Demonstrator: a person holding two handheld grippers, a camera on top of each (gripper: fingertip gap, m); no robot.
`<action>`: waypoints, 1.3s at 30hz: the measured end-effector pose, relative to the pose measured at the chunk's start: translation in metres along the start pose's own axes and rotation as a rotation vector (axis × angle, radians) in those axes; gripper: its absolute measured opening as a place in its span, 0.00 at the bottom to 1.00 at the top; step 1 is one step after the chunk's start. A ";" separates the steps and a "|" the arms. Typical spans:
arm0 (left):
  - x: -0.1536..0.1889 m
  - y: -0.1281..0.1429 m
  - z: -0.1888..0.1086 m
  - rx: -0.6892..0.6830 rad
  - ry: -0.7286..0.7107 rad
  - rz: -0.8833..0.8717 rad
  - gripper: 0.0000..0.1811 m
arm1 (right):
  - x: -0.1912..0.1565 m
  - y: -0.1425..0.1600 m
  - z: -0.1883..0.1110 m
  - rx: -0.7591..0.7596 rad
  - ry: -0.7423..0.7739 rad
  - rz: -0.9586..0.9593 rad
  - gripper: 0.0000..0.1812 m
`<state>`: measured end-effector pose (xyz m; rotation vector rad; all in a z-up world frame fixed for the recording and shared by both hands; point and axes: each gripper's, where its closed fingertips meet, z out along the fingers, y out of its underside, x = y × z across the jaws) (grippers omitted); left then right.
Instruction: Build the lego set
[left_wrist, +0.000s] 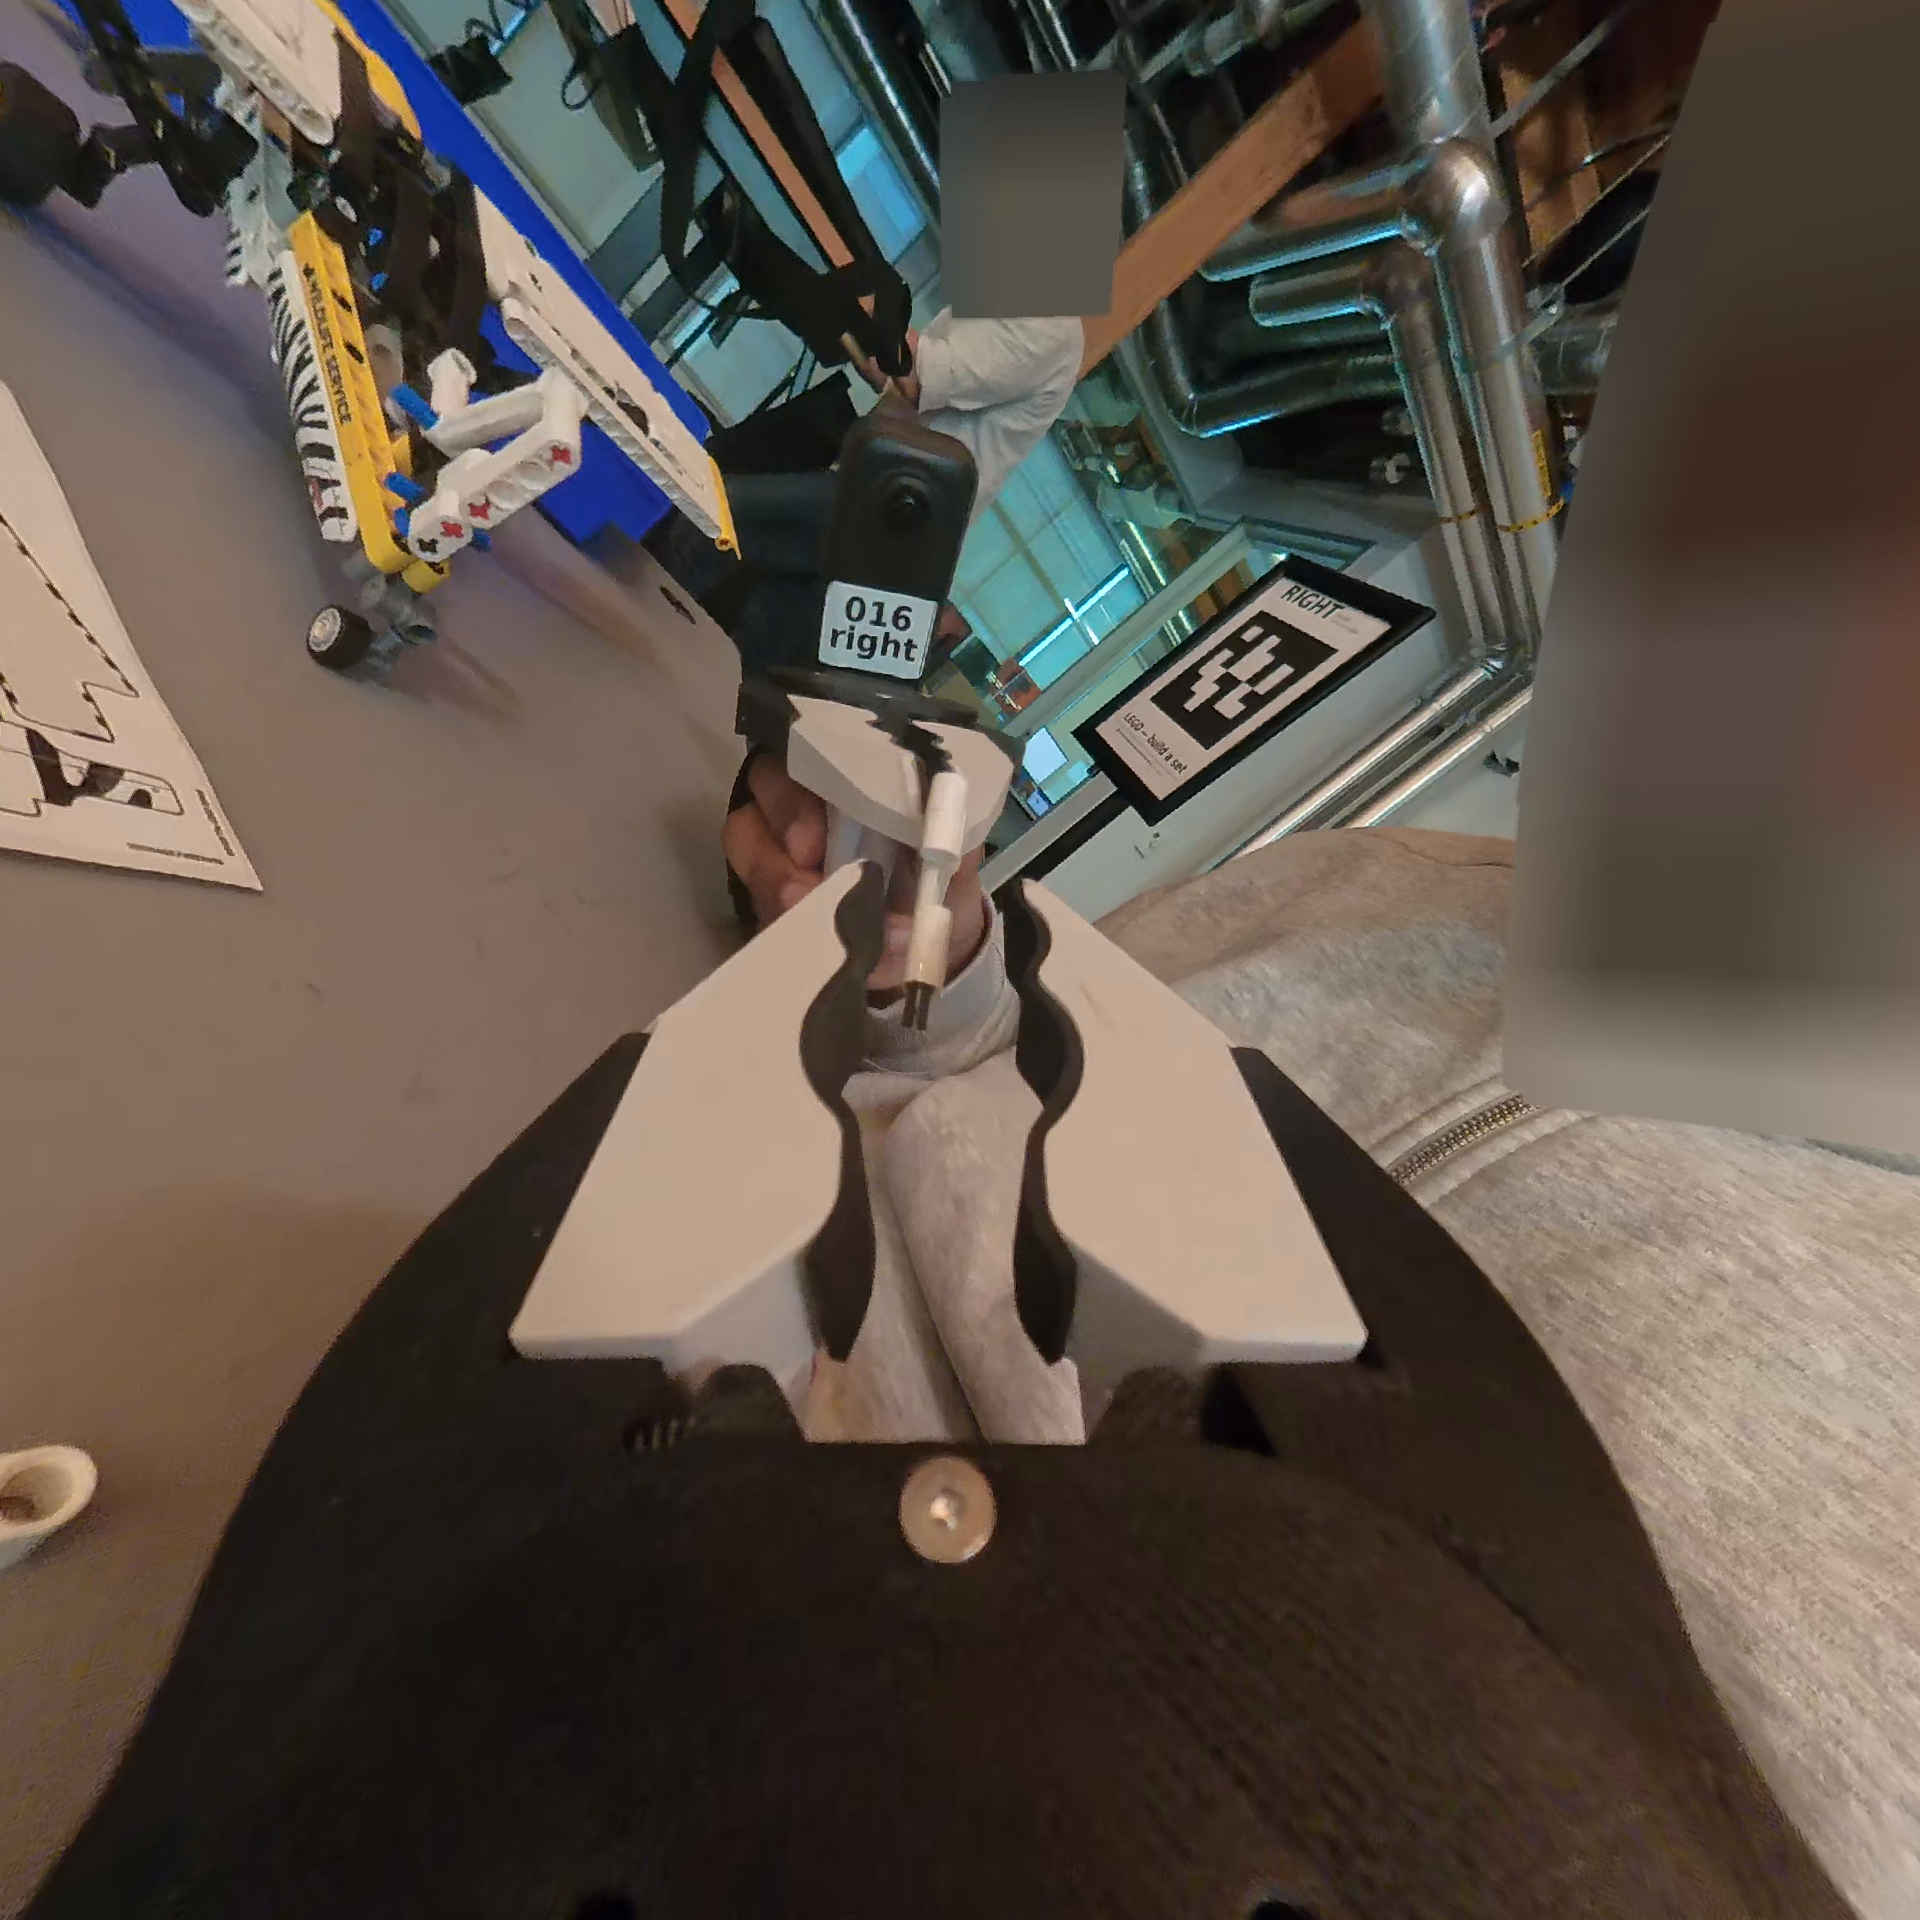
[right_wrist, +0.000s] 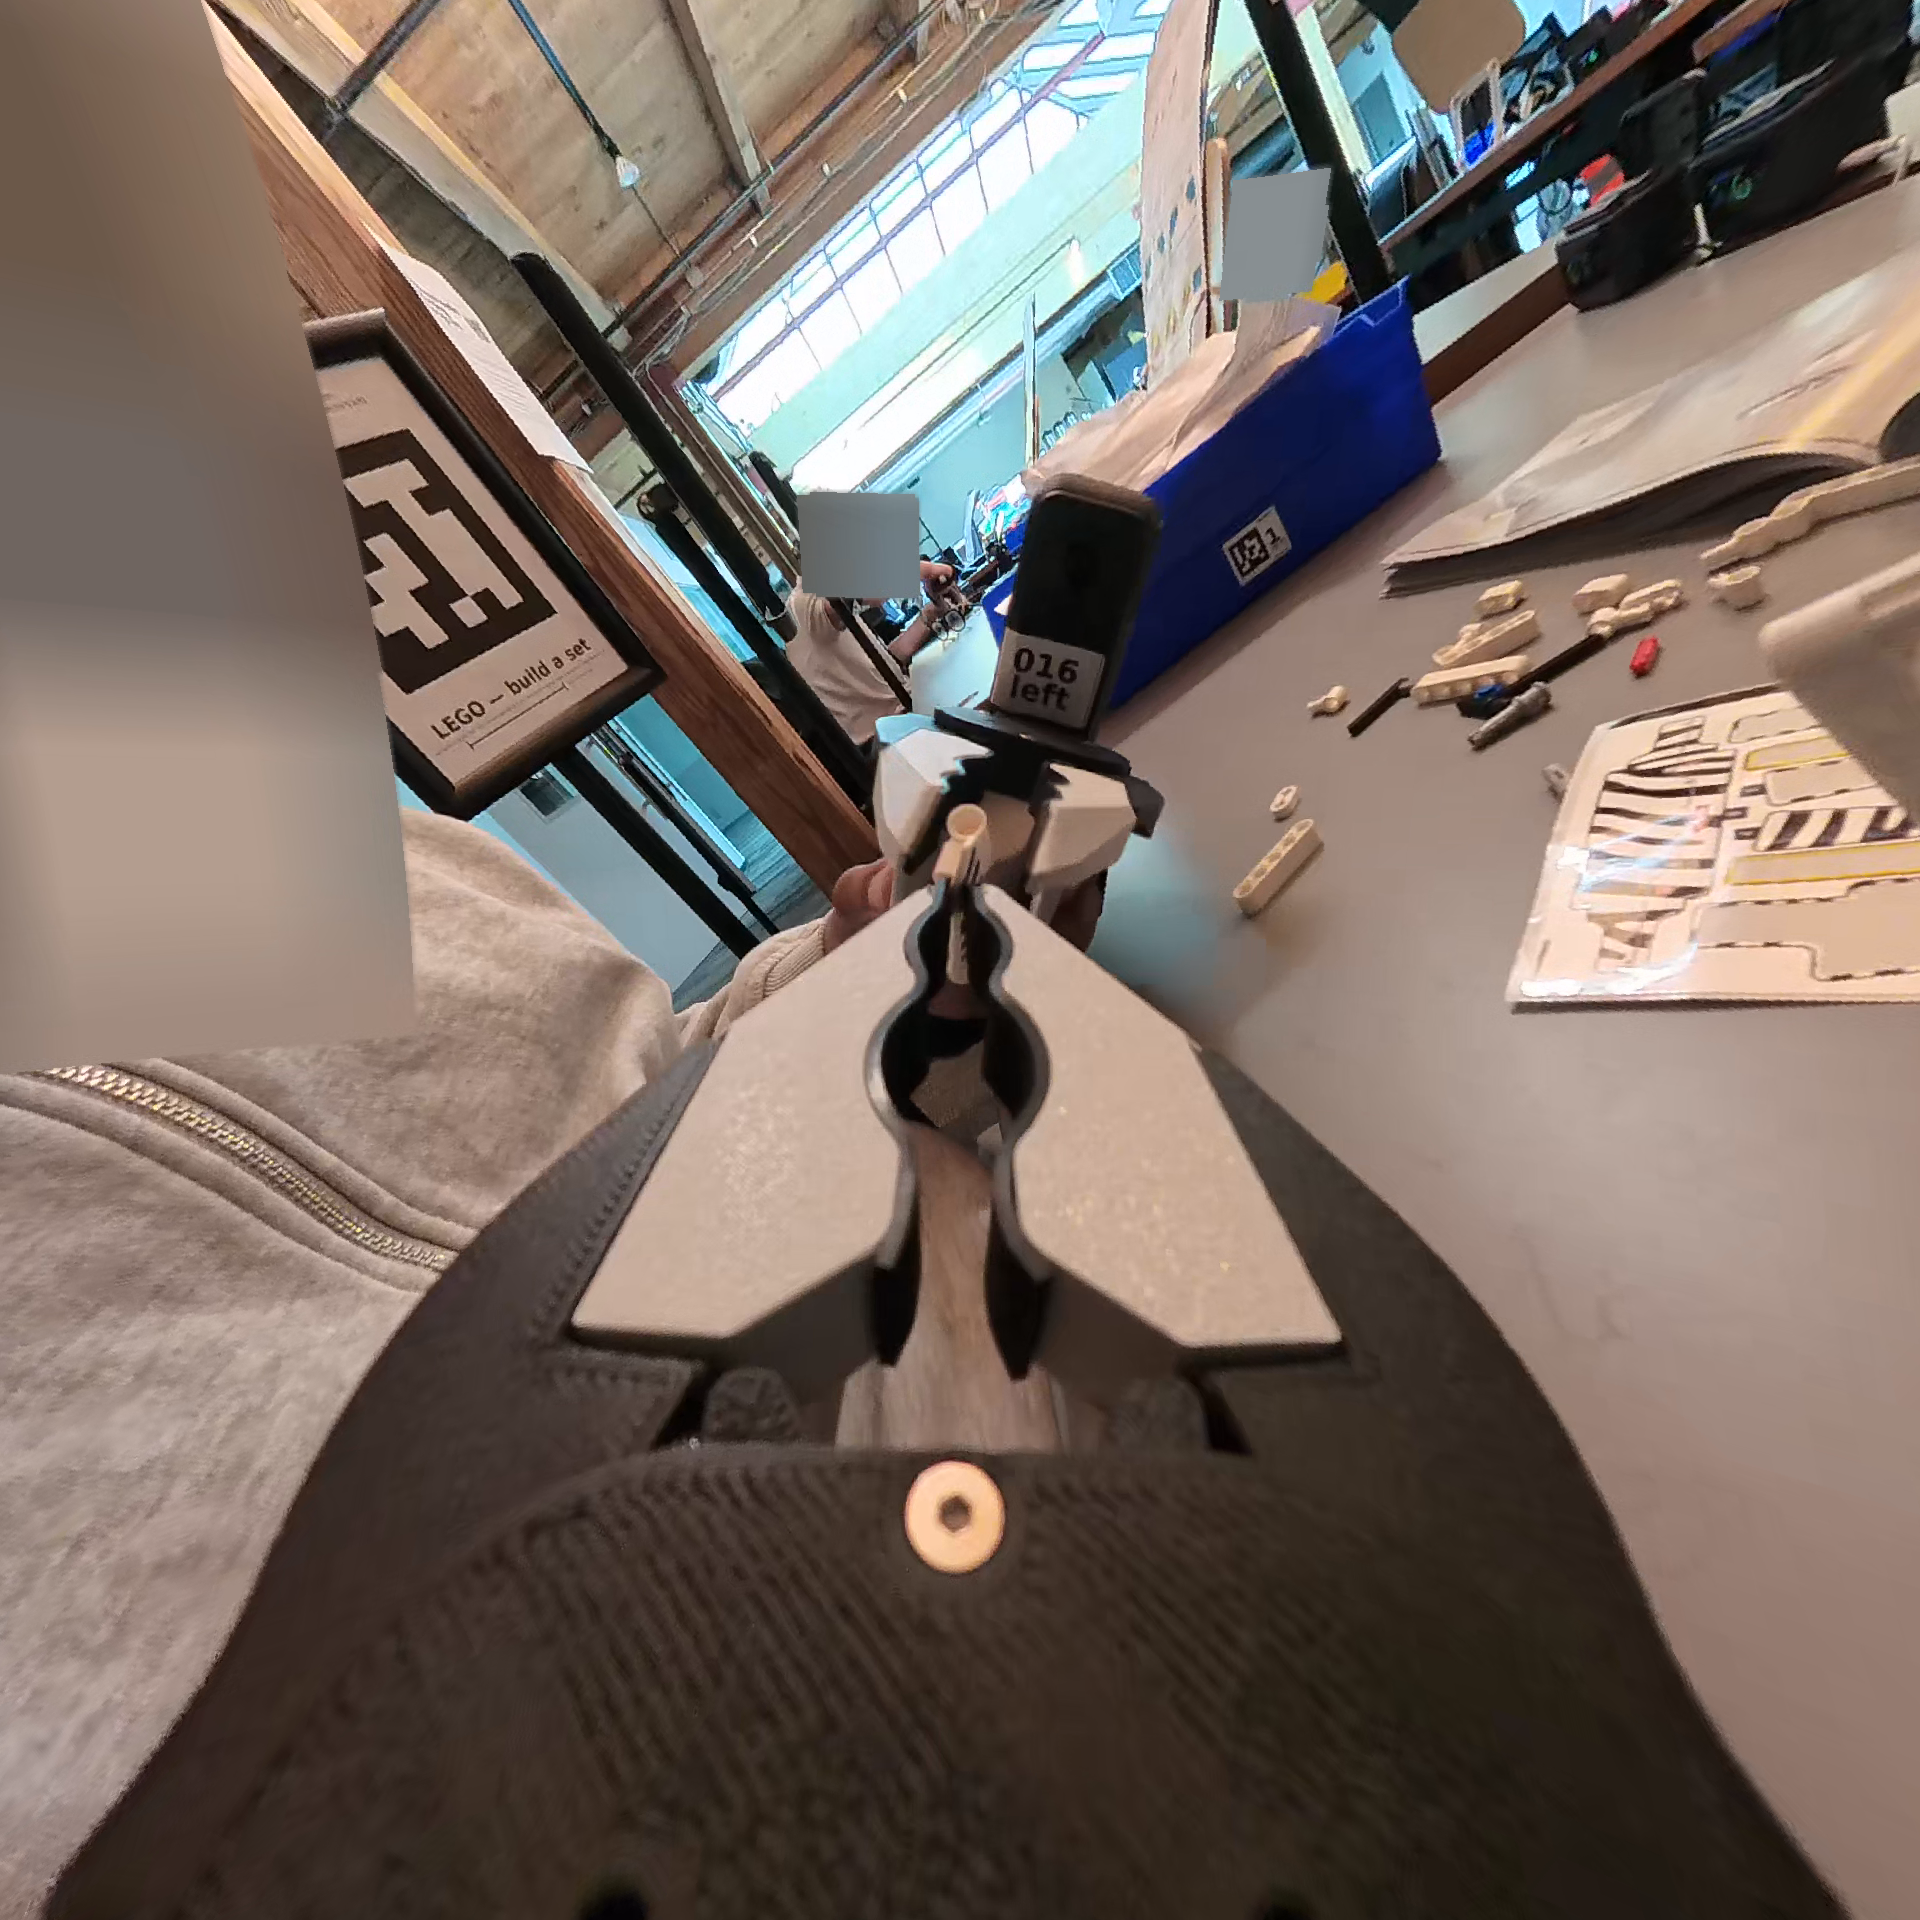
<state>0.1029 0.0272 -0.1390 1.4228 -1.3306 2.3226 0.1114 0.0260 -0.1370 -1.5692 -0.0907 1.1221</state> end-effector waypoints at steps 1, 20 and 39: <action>-0.001 0.001 0.001 -0.008 -0.006 -0.006 0.12 | 0.000 0.000 0.000 0.001 0.000 -0.004 0.00; -0.009 0.033 0.009 -0.210 -0.019 -0.193 0.04 | -0.013 -0.024 -0.019 0.053 -0.055 -0.218 0.24; 0.009 0.074 0.014 -0.470 0.096 -0.378 0.04 | -0.042 0.065 -0.015 -0.400 -0.081 -0.923 0.23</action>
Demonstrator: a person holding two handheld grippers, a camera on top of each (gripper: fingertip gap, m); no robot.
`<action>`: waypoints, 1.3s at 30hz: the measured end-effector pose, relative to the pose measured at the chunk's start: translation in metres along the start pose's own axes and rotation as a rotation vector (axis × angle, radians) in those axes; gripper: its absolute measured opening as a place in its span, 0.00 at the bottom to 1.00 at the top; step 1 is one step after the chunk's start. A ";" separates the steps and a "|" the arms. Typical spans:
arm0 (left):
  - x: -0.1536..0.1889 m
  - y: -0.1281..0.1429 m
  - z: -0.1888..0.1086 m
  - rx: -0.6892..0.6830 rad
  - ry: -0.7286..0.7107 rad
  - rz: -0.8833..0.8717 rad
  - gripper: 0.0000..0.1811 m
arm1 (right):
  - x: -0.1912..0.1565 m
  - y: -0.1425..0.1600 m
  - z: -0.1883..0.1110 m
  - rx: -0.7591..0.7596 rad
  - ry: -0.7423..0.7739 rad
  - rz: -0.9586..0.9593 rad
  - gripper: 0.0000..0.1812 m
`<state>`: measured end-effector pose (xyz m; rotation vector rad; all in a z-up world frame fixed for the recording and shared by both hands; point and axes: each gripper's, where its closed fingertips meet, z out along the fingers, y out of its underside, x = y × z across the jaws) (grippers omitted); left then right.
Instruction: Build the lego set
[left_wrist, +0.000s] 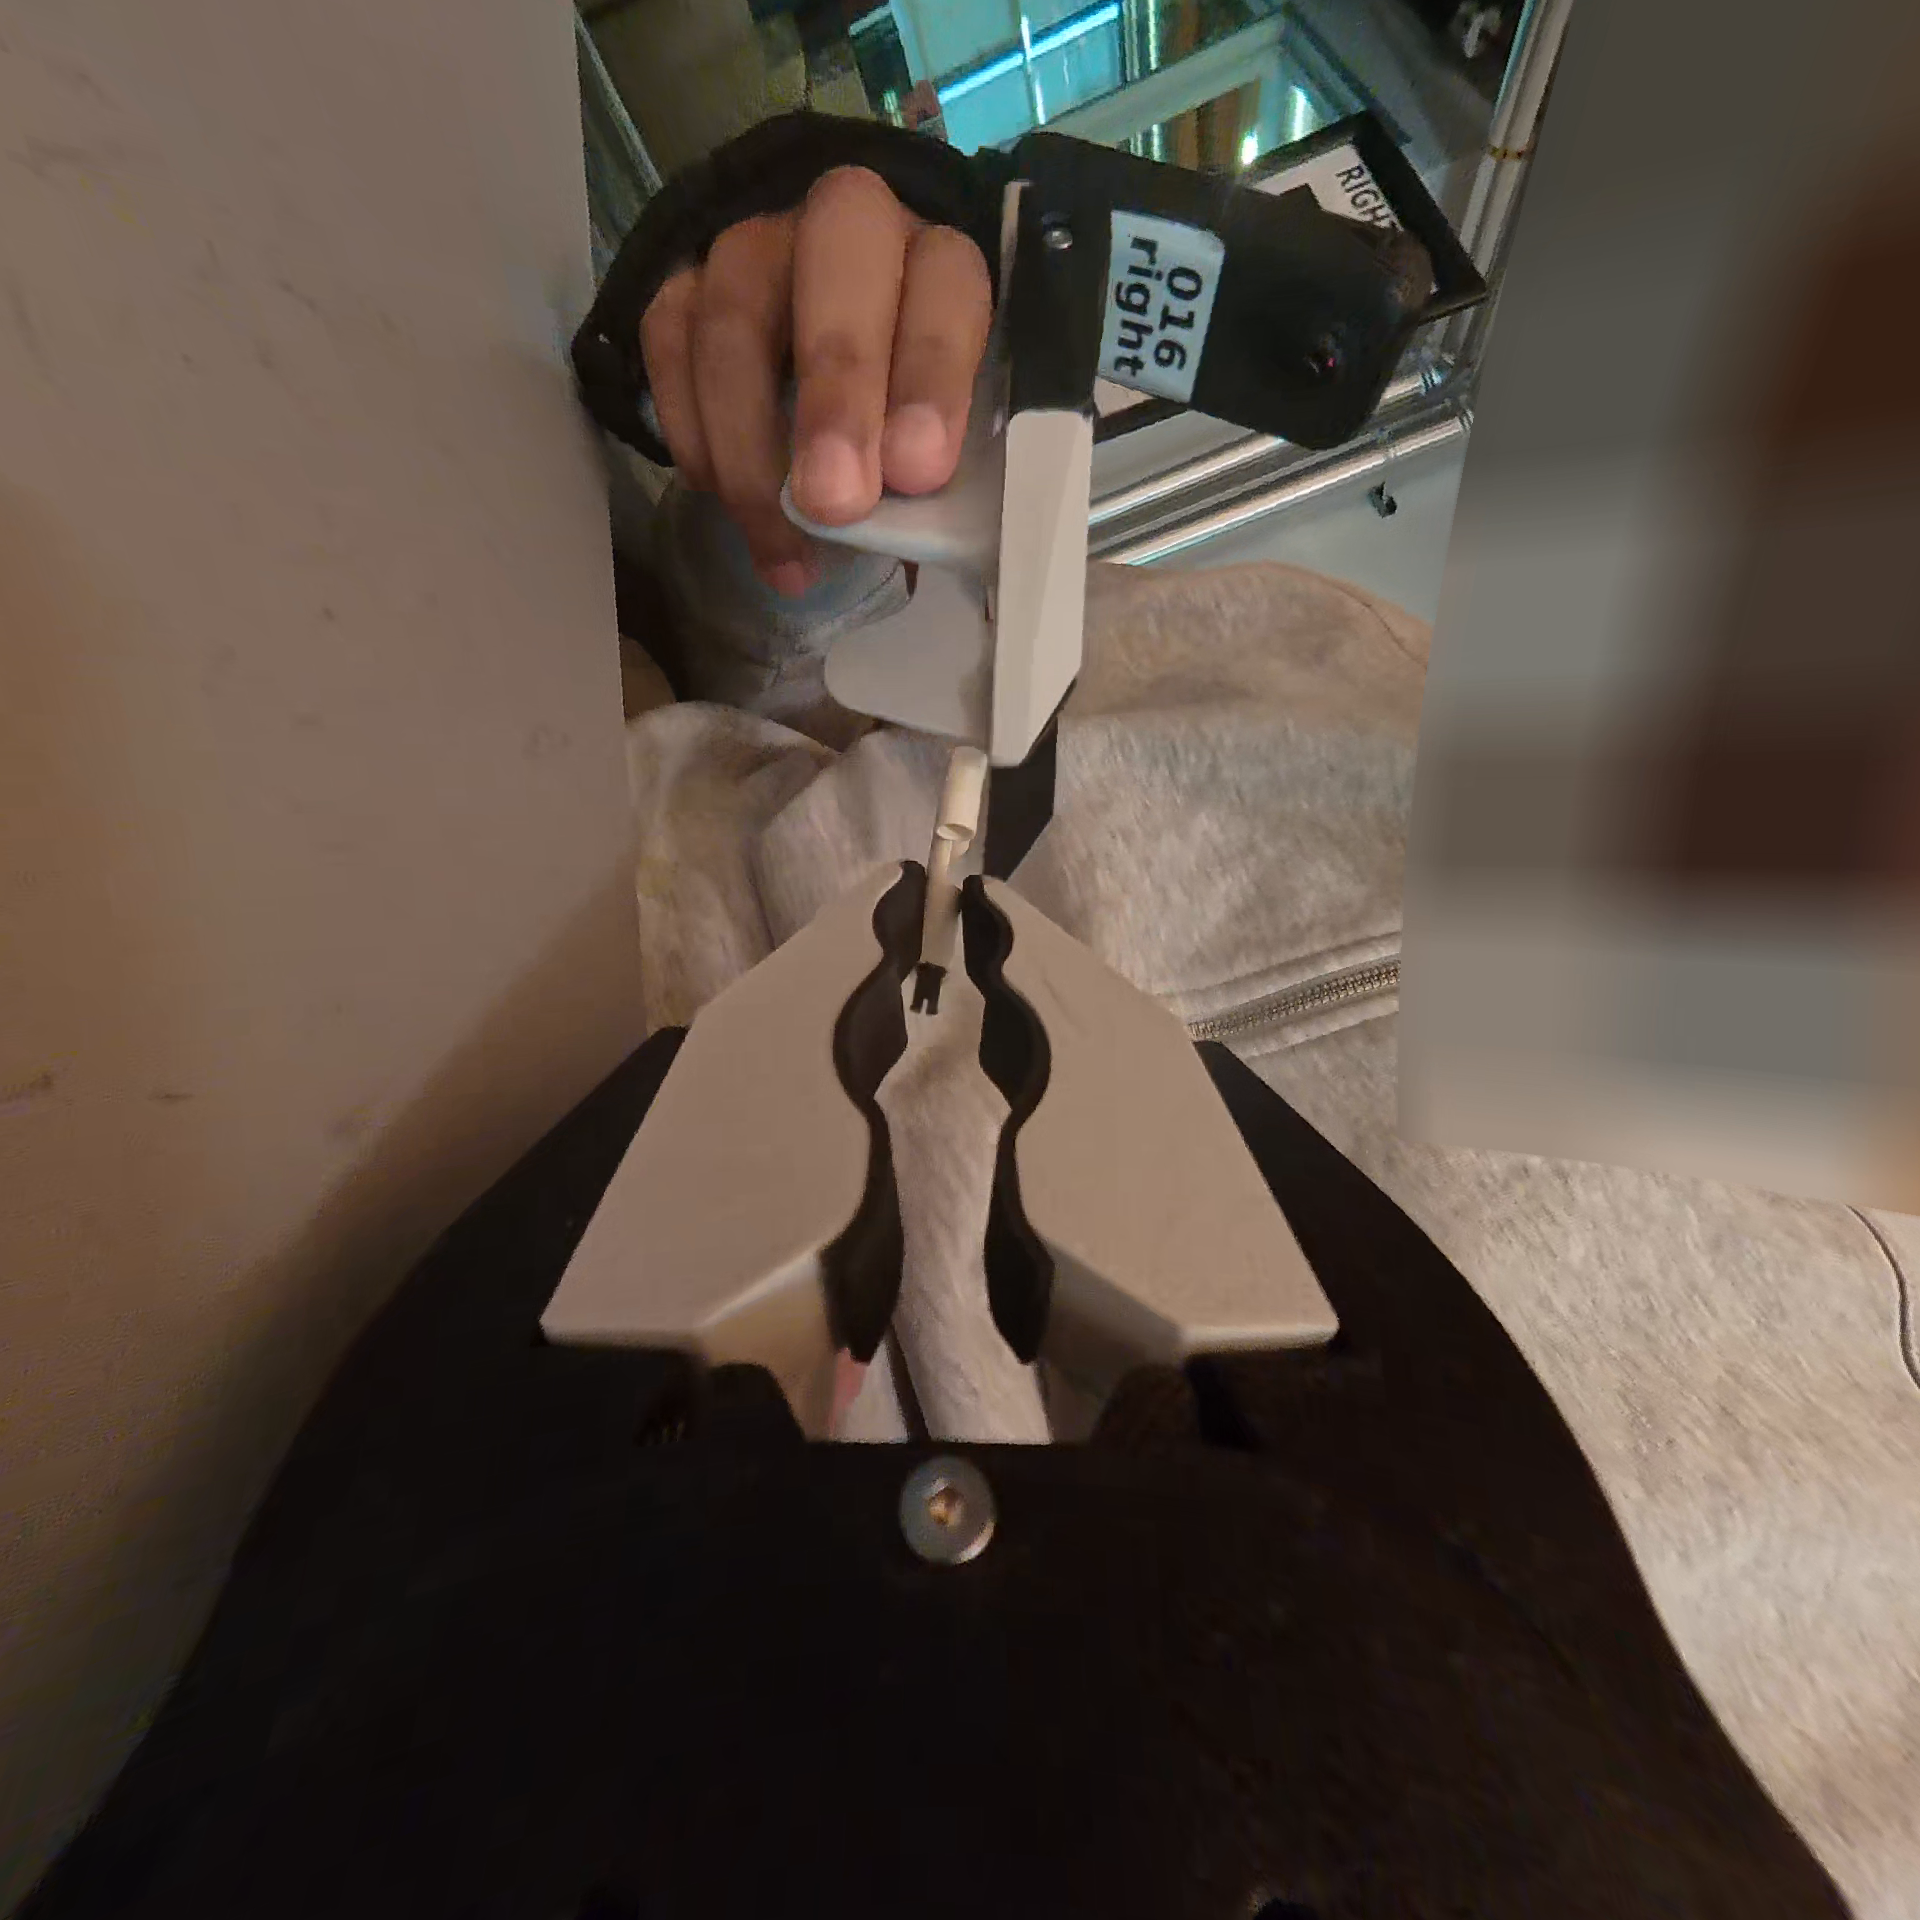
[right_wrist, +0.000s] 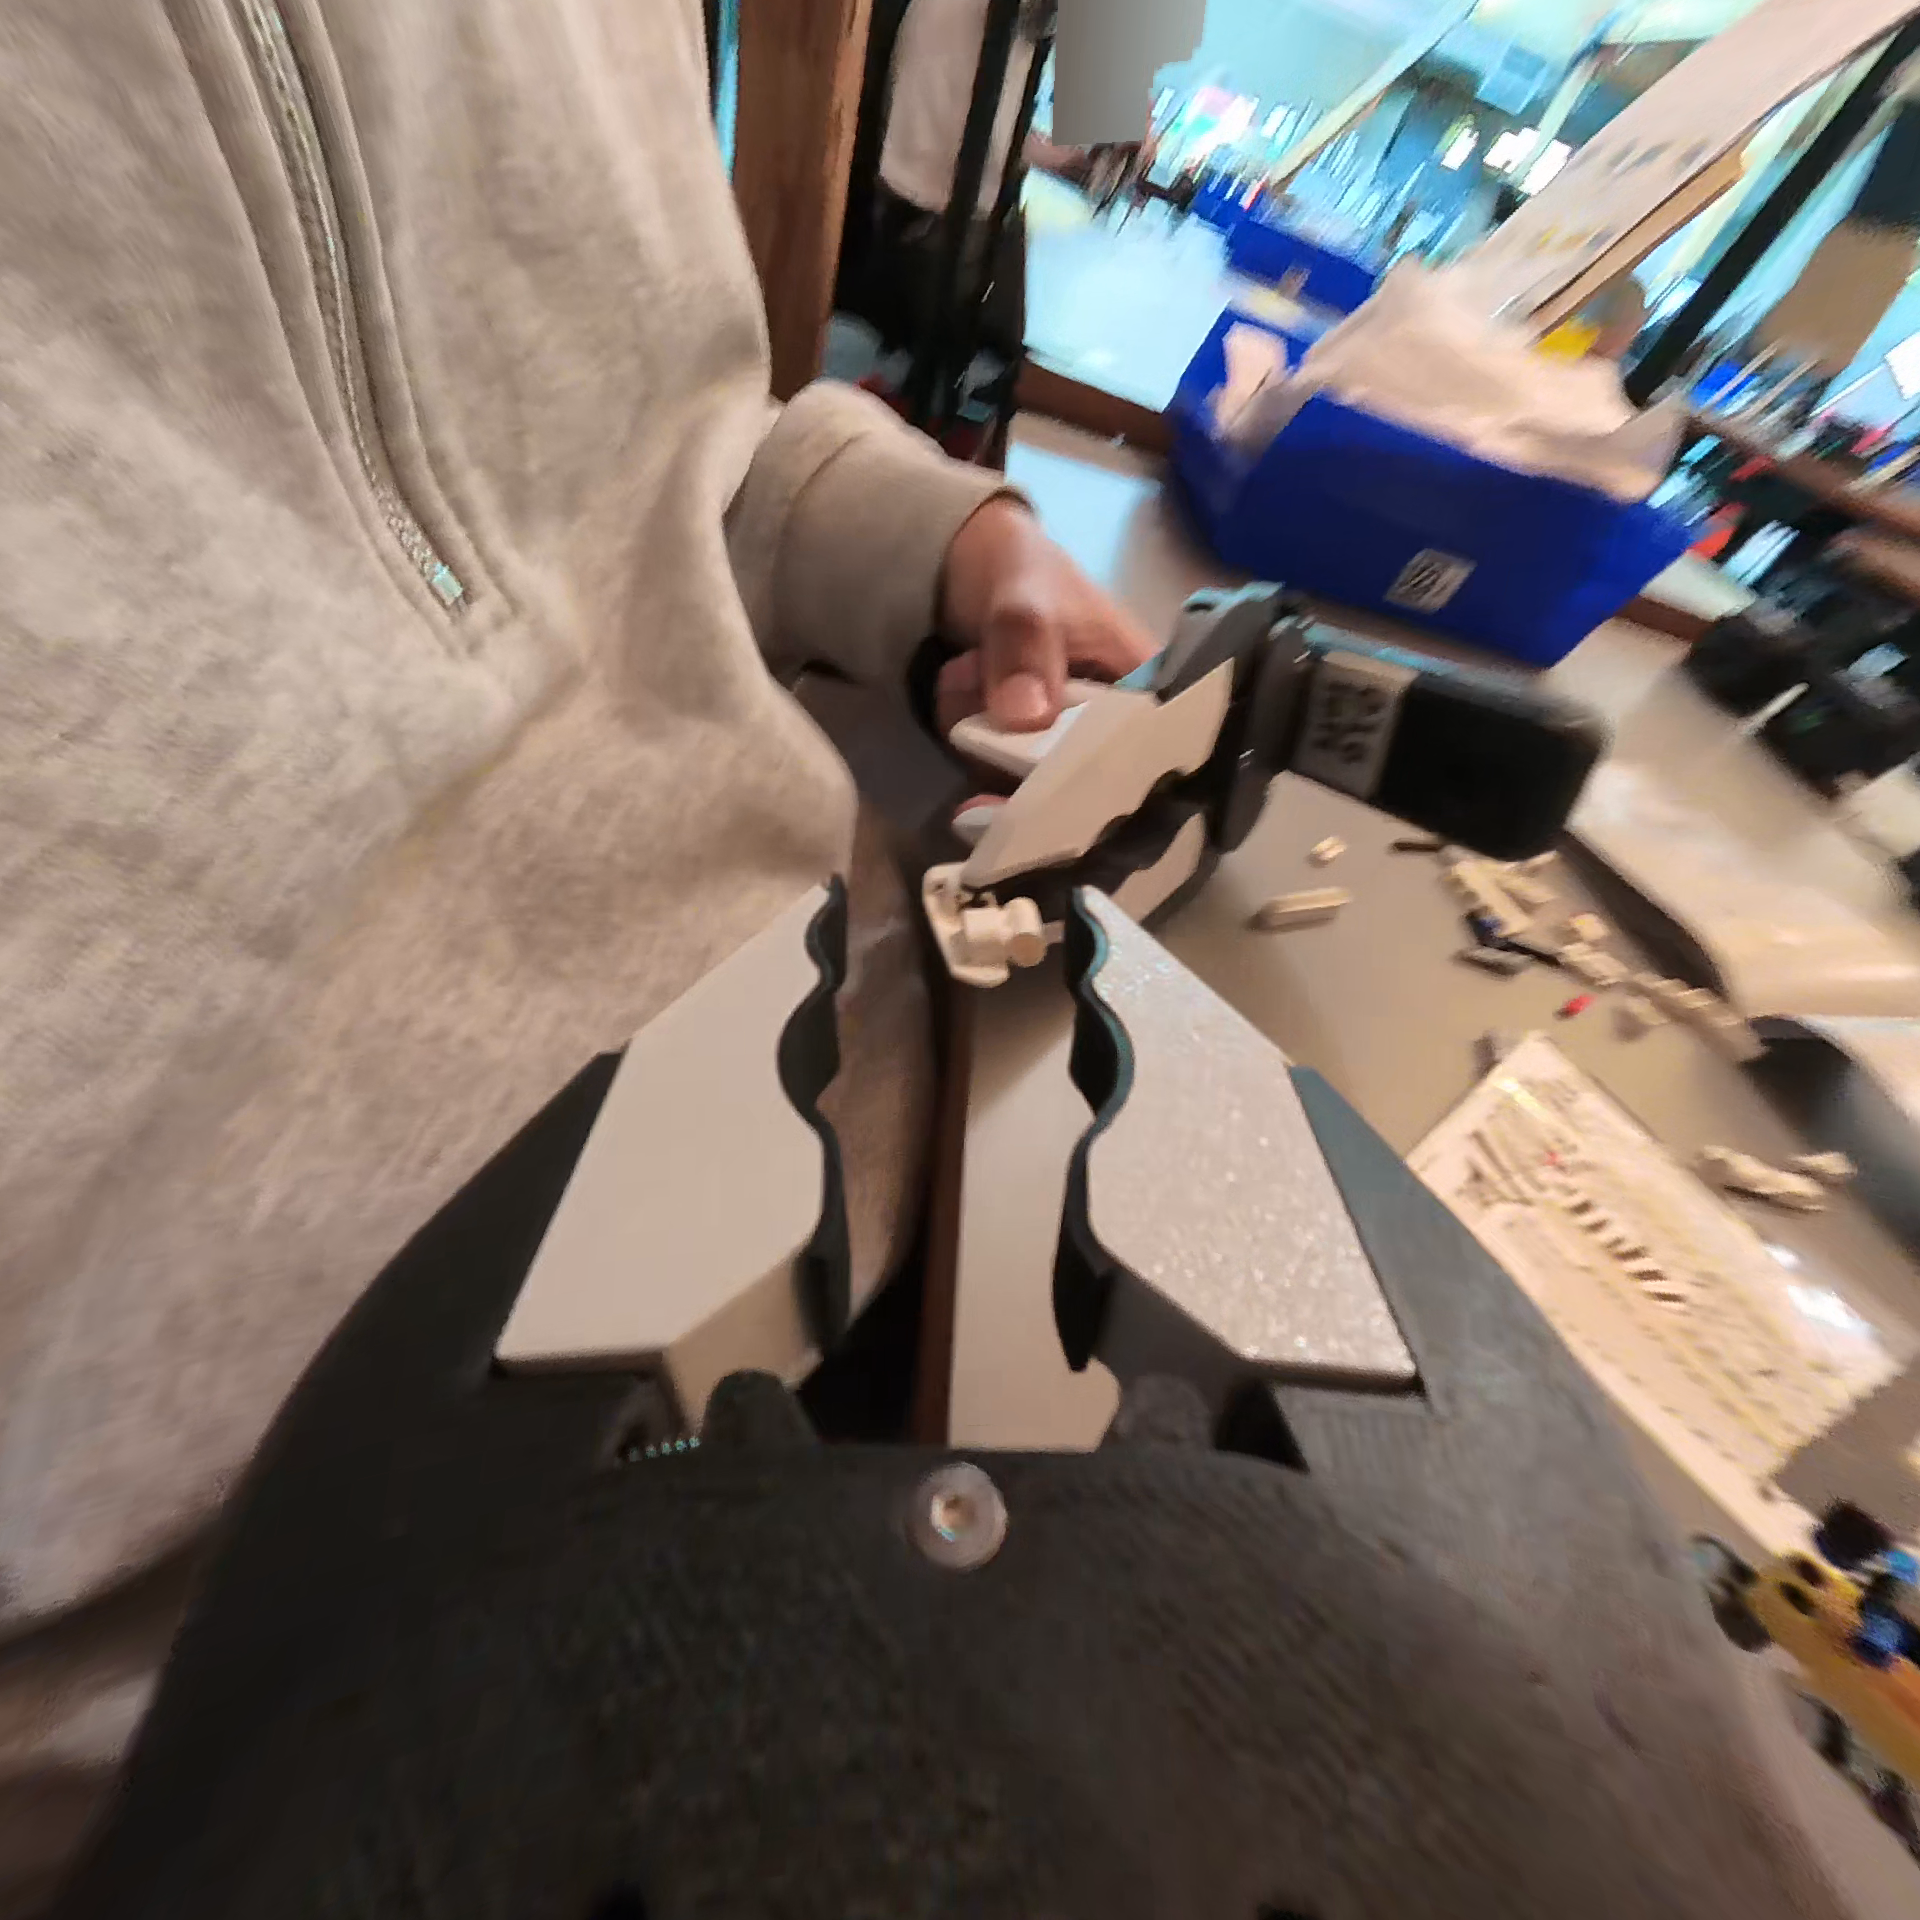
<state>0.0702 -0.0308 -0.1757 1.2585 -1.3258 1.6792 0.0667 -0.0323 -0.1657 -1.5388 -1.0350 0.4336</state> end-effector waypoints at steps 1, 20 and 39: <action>0.000 0.001 0.001 -0.009 0.003 -0.003 0.04 | -0.002 0.002 0.002 -0.021 -0.014 0.008 0.23; -0.001 0.008 0.005 -0.056 0.004 -0.015 0.04 | -0.003 0.012 0.010 -0.095 -0.031 0.012 0.11; -0.001 0.002 0.002 -0.016 0.008 -0.025 0.03 | 0.004 0.015 0.011 -0.098 -0.009 0.032 0.10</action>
